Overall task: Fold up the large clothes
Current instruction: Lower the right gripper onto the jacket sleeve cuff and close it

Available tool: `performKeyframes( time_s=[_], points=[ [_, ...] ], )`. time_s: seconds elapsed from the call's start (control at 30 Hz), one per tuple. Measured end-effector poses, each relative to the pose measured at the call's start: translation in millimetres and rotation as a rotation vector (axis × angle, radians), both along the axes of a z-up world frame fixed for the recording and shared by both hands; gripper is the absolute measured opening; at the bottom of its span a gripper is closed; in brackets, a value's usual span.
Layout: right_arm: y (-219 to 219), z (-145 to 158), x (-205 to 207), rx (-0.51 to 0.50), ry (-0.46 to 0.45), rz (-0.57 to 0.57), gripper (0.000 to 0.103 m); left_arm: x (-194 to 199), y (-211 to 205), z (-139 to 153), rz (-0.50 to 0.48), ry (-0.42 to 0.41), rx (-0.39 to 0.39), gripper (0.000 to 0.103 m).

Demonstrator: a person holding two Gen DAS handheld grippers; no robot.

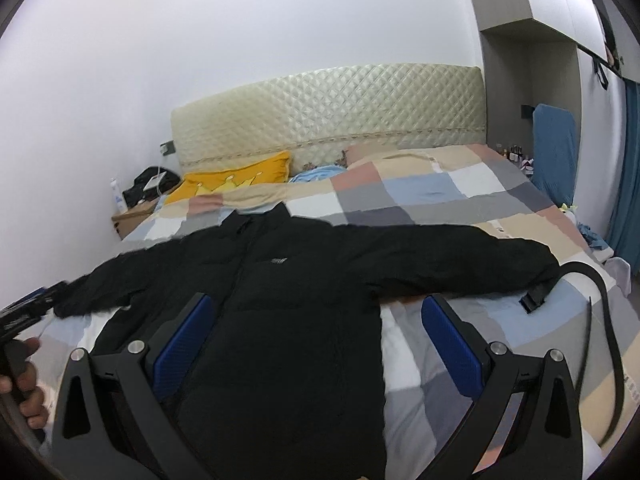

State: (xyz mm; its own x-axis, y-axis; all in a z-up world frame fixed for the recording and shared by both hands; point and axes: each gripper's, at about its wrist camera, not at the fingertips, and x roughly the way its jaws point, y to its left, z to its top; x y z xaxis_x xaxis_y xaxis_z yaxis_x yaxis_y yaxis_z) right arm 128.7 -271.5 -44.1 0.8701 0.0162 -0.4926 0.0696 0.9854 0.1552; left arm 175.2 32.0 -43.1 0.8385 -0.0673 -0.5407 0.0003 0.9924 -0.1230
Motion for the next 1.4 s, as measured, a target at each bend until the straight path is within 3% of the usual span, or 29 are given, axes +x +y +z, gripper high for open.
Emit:
performKeyframes(
  time_s=[0.1,0.23,0.43,0.67,0.9,1.0,1.07,1.23,1.4],
  points=[
    [-17.6,-13.8,23.5,0.004,-0.023,-0.036,0.103,8.3,4.7,-8.0,0.003,-0.004,-0.011,0.102],
    [-38.9,-32.1,45.3,0.087,-0.035,-0.077,0.103,16.0,11.0,-30.4,-0.001,0.005,-0.063,0.102],
    [-67.5,-44.3,74.5,0.077,-0.029,-0.153,0.103,19.5,19.4,-55.8,0.015,0.040,-0.082,0.102],
    [-93.8,-66.3,113.1,0.064,-0.025,-0.184,0.103,15.1,21.4,-62.3,0.051,0.036,-0.056,0.102],
    [-119.7,-96.6,138.1,0.042,0.056,-0.172,0.103,3.7,26.1,-60.8,0.072,0.009,-0.069,0.102],
    [-137.1,-107.4,137.9,0.104,0.048,-0.177,0.103,3.9,29.7,-61.5,0.077,0.013,-0.083,0.102],
    [-147.4,-115.2,138.0,0.143,0.044,-0.176,0.097,6.1,30.6,-63.8,0.080,0.022,-0.087,0.102],
    [-169.0,-142.6,147.0,0.164,0.112,-0.188,0.070,11.5,29.7,-70.4,0.095,0.043,-0.074,0.102],
    [-184.2,-163.2,159.5,0.171,0.150,-0.178,0.069,13.6,27.8,-74.8,0.103,0.049,-0.060,0.102]
  ],
)
